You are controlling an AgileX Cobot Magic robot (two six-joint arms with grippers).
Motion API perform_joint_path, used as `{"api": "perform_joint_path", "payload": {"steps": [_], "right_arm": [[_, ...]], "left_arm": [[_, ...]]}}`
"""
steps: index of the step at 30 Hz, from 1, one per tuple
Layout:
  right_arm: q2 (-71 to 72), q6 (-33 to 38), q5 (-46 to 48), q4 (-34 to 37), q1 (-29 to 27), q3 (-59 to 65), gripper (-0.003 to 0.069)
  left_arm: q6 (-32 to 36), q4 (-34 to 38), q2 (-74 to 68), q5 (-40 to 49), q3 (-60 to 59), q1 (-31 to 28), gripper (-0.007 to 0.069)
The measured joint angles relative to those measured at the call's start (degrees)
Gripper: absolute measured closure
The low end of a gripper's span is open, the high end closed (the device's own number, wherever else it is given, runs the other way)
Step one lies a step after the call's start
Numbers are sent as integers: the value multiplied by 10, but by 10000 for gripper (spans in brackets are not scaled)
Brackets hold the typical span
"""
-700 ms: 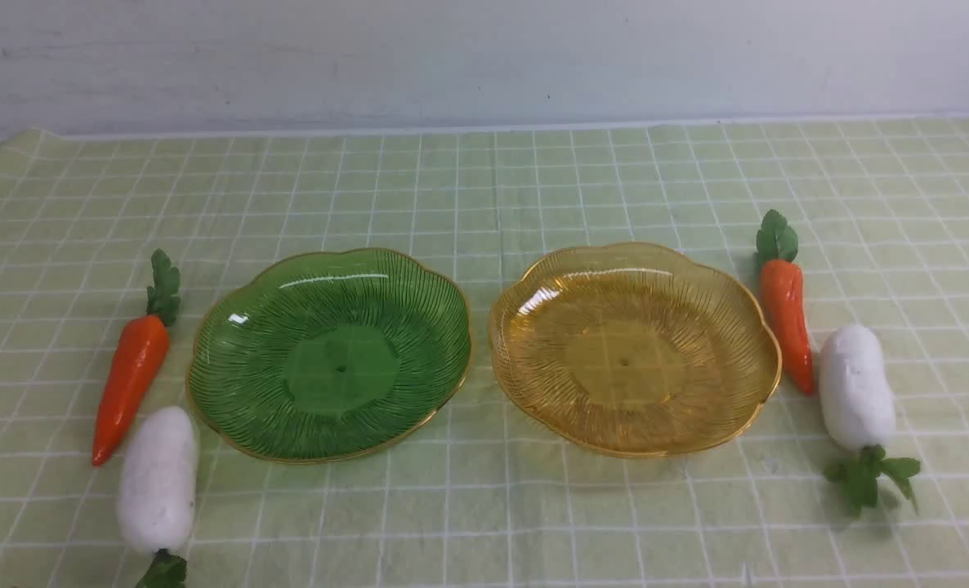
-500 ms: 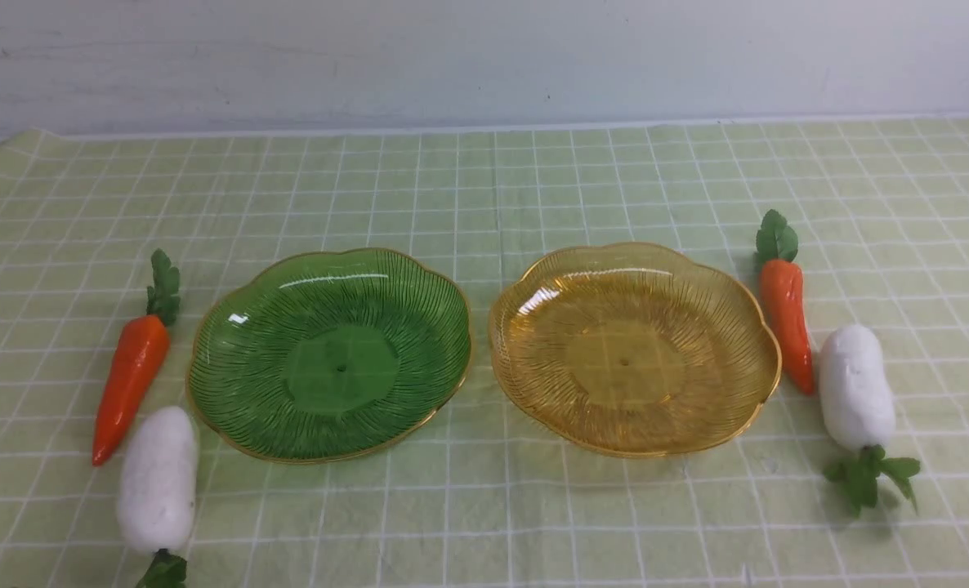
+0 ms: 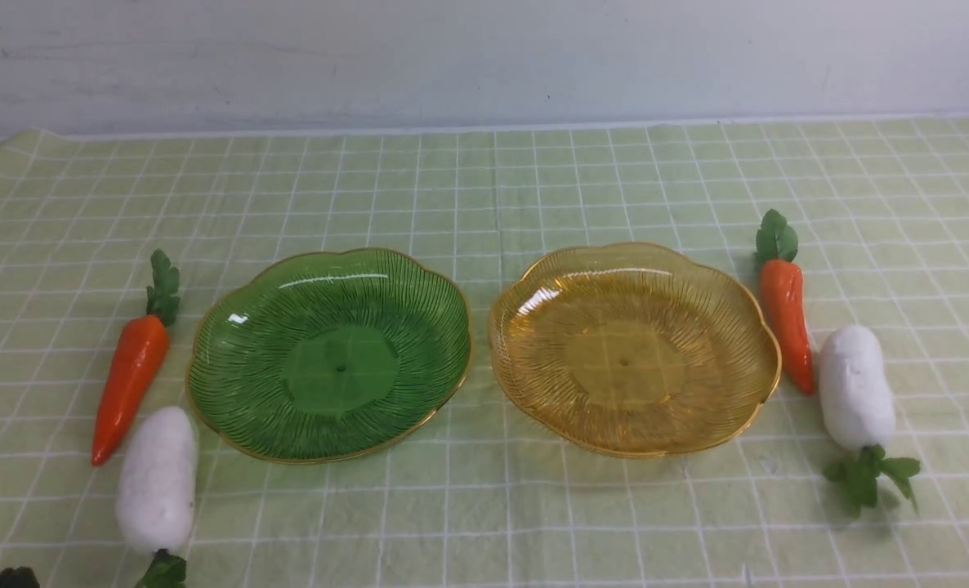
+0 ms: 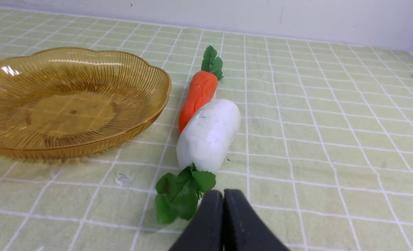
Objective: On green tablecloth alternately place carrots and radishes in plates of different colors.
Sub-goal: 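Pick up the white radish and place it in the left plate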
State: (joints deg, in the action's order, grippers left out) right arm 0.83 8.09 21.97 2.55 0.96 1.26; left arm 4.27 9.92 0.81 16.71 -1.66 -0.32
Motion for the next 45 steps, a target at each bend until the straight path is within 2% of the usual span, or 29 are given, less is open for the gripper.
{"api": "perform_joint_path", "payload": {"steps": [2,3,4,5,6,11,14,15,18,20,21,22,23,27,31,33,37,41,45], "right_arm": [[0,0,0,0,0,0,673],[0,0,0,0,0,0,673],[0,0,0,0,0,0,673],[0,0,0,0,0,0,673],[0,0,0,0,0,0,673],[0,0,0,0,0,0,673],[0,0,0,-1,0,0,673],[0,0,0,-5,0,0,673],[0,-5,-6,-2,0,0,673],[0,-16,-21,20,0,2,673],[0,-37,-48,70,0,4,673],[0,-43,-56,85,0,4,673],[0,-67,-93,152,0,4,673],[0,-106,-154,308,0,4,673],[0,-85,-176,356,0,4,673],[0,-73,-182,369,0,4,673],[0,-59,-192,398,0,4,673],[-14,-24,-82,388,0,-55,673],[-84,-7,13,346,0,-140,673]], "left_arm": [[-43,77,0,-60,0,0,632],[-49,84,0,-65,0,0,632],[-71,142,0,-108,0,0,632],[-73,148,0,-113,0,0,632],[-82,198,0,-155,0,0,632],[-92,302,0,-276,0,0,632],[-101,327,0,-331,0,0,632],[-107,330,0,-377,3,0,632],[-102,287,0,-388,52,0,632],[-94,246,-3,-356,97,0,632],[-81,209,-14,-301,152,0,632],[-80,198,-19,-292,160,0,632],[-64,153,-57,-184,230,0,632],[-51,86,-193,75,366,0,632],[-51,37,-366,305,440,0,632],[-51,27,-441,365,455,0,632],[-50,6,-588,382,464,0,632],[-50,-12,-675,358,471,0,632],[-50,-16,-710,338,482,0,632]]}}
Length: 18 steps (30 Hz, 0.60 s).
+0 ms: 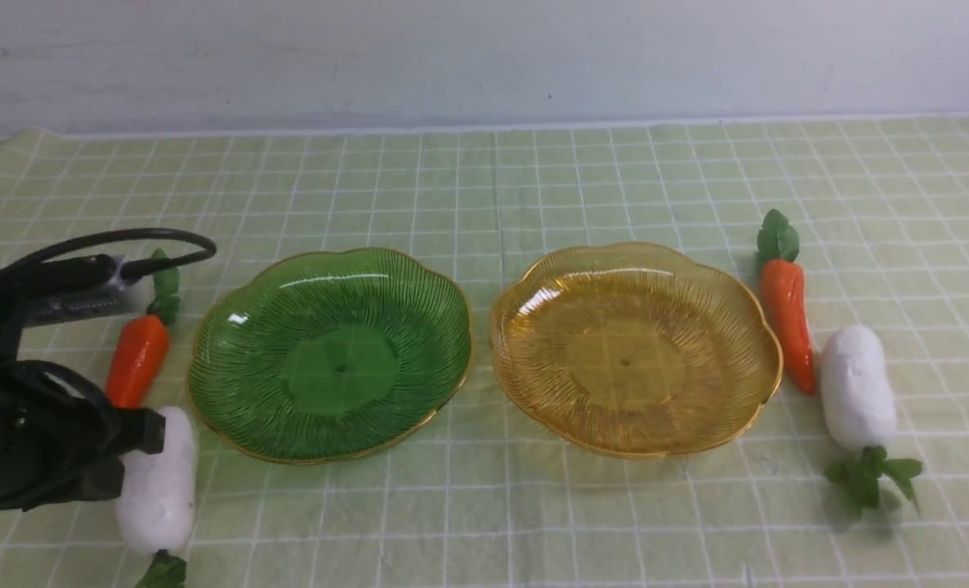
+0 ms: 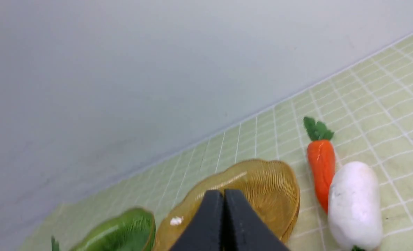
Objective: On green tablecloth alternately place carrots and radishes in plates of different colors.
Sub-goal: 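Pick up the white radish and place it in the left plate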
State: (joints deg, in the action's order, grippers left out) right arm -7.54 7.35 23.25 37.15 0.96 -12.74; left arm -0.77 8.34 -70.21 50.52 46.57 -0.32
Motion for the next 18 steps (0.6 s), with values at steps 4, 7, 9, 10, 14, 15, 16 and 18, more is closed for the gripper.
{"api": "perform_joint_path", "payload": {"steps": [4,7,9,10,14,15,16,18], "right_arm": [[-134,17,130,-66,0,-126,673],[-235,31,214,-111,0,-214,673],[-284,48,239,-120,0,-245,673],[-293,54,240,-119,0,-248,673],[-315,76,242,-109,0,-249,673],[-315,77,242,-109,0,-249,673],[-317,84,241,-107,0,-249,673],[-317,88,235,-107,0,-249,673]], "left_arm": [[30,-1,-36,-44,5,0,601],[64,-1,-65,-80,5,0,504],[75,-2,-90,-97,5,0,344],[75,-3,-95,-102,5,0,305],[75,-17,-134,-117,6,0,70],[75,-18,-136,-118,6,0,59],[75,-23,-156,-121,7,0,-10],[75,-24,-183,-125,8,0,-48]]}}
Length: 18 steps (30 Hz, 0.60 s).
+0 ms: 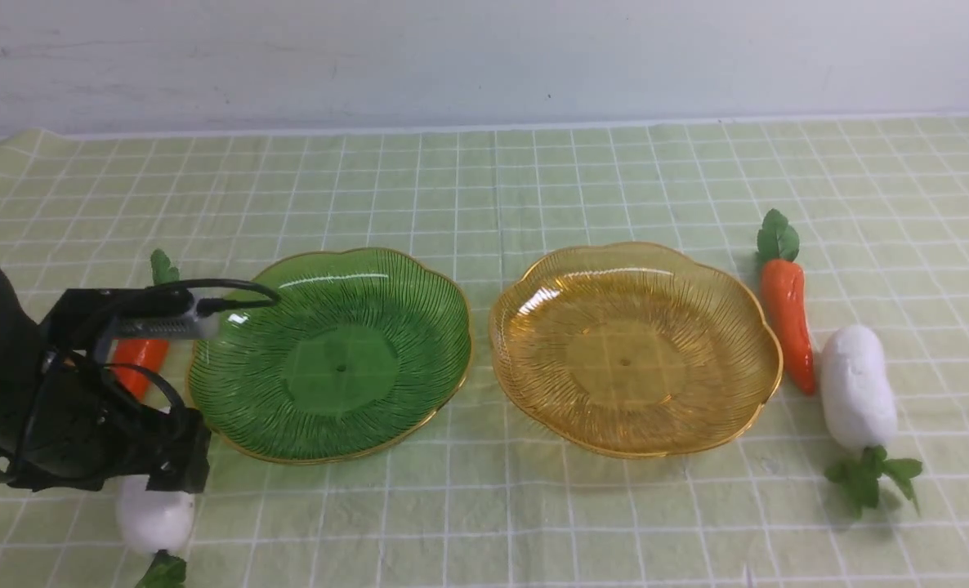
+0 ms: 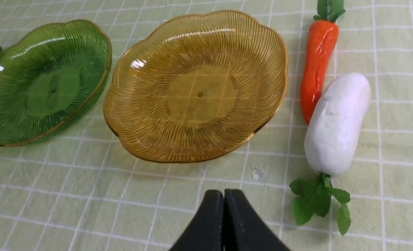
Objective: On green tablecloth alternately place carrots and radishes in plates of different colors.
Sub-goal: 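Pick up the white radish and place it in the left plate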
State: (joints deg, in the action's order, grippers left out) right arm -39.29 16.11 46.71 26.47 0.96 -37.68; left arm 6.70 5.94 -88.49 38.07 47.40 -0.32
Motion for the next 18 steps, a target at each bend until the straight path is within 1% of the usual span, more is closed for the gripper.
{"api": "perform_joint_path", "payload": {"steps": [2,4,5,6,7,8,9,11,14,18], "right_arm": [[0,1,-11,0,0,-1,673],[-2,1,-21,0,0,-1,673],[-8,0,-26,0,0,-3,673],[-19,-11,-23,-1,0,-8,673],[-22,-13,-22,-2,0,-10,673],[-35,-23,-15,-6,0,-18,673],[-53,-33,-6,-11,0,-27,673],[-92,-50,17,-27,0,-53,673],[-154,-74,40,-64,0,-100,673],[-239,-108,45,-115,0,-173,673]], "left_arm": [[-1,1,-20,0,1,0,-57],[-4,2,-39,1,1,0,-50],[-14,2,-52,7,1,0,-3],[-24,2,-60,15,2,0,69],[-28,1,-61,19,2,0,84],[-36,-2,-62,29,2,0,168],[-44,-10,-62,41,2,0,194],[-61,-30,-53,71,5,0,179],[-77,-52,-10,116,17,0,179],[-74,-33,74,141,59,9,179]]}}
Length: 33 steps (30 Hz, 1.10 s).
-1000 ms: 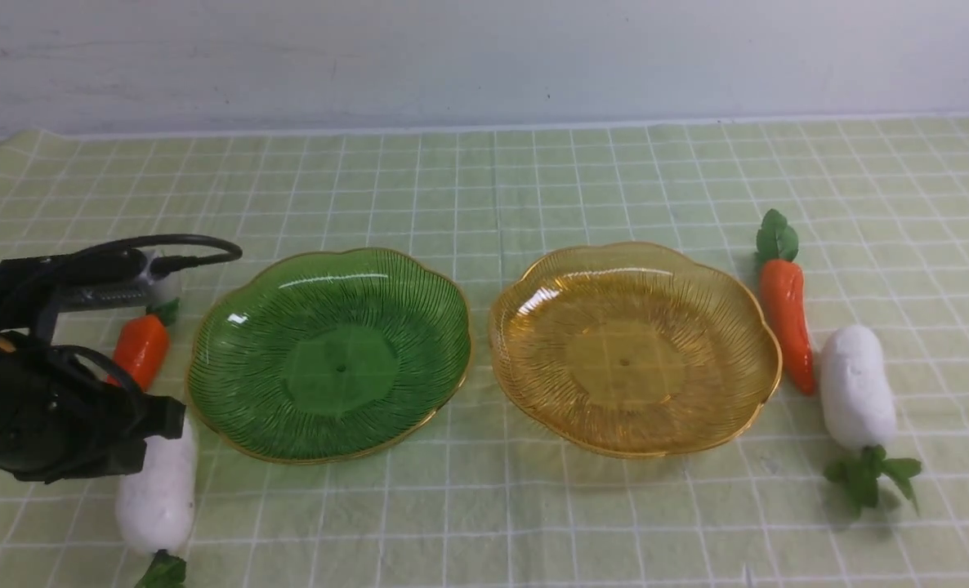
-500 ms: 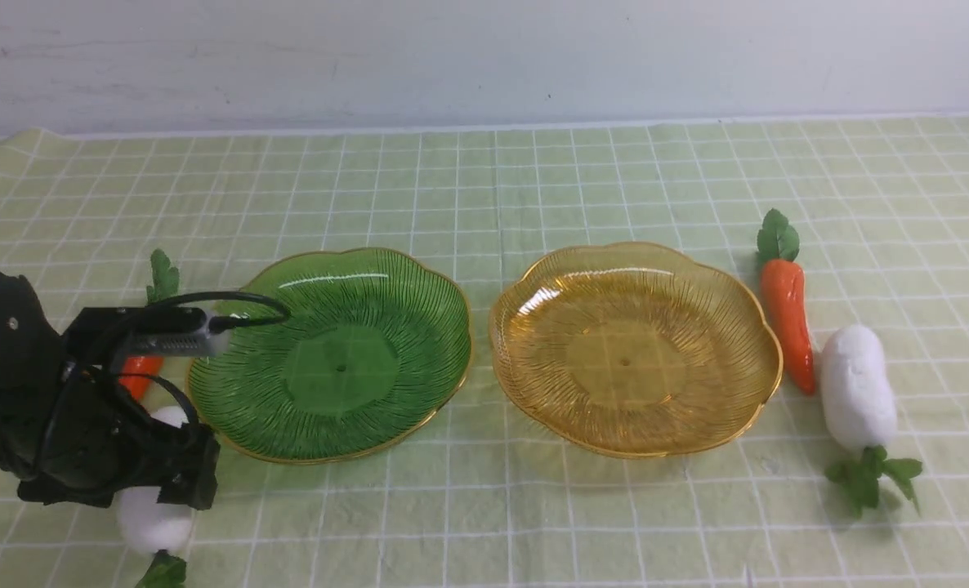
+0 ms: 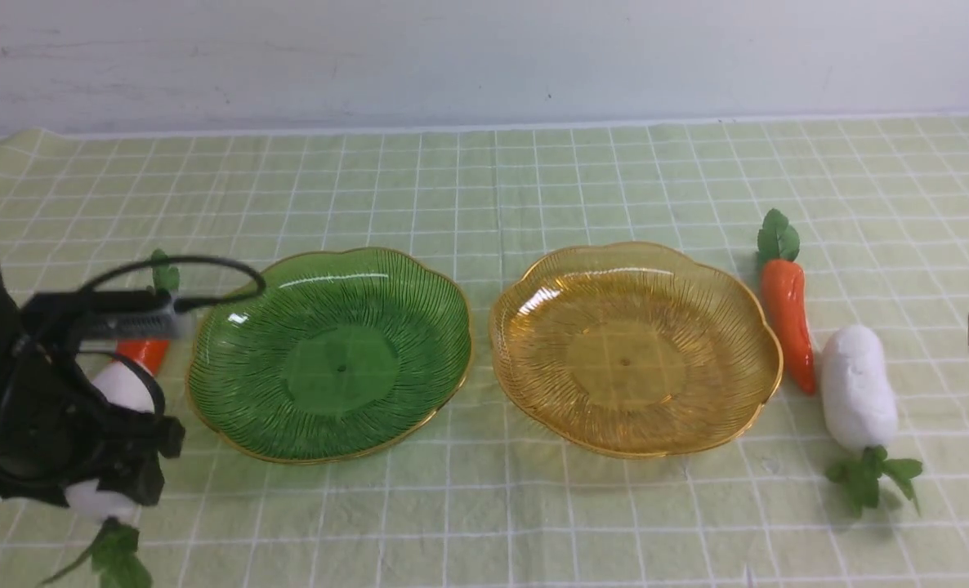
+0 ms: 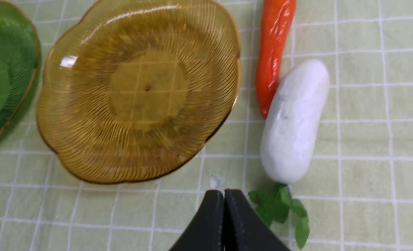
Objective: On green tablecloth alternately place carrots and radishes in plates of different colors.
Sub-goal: 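Pick up the white radish and place it in the left plate, then place the white radish onto the plate beside the other radish with the right gripper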
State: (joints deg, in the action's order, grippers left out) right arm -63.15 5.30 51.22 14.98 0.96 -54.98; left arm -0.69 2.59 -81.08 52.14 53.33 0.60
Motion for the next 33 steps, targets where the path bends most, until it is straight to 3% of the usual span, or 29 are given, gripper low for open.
{"api": "perform_joint_path", "payload": {"steps": [6,11,17,20,21,24,29,33], "right_arm": [[-140,-28,0,-29,0,-108,669],[-233,-30,-2,-32,0,-175,629],[-345,-30,15,-45,0,-252,497],[-394,-31,61,-49,0,-269,380],[-397,-32,64,-49,0,-269,380],[-443,-50,108,-49,0,-279,238],[-490,-62,130,-71,0,-279,99],[-508,-62,132,-91,0,-280,93]], "left_arm": [[67,77,17,-1,82,56,179],[77,97,-36,-14,126,90,179],[79,86,-120,-50,160,94,179],[80,83,-166,-76,175,94,179],[80,83,-168,-76,175,94,179],[80,79,-208,-74,197,94,178],[79,49,-232,-69,221,94,56],[75,16,-233,-50,236,94,-27]]}}
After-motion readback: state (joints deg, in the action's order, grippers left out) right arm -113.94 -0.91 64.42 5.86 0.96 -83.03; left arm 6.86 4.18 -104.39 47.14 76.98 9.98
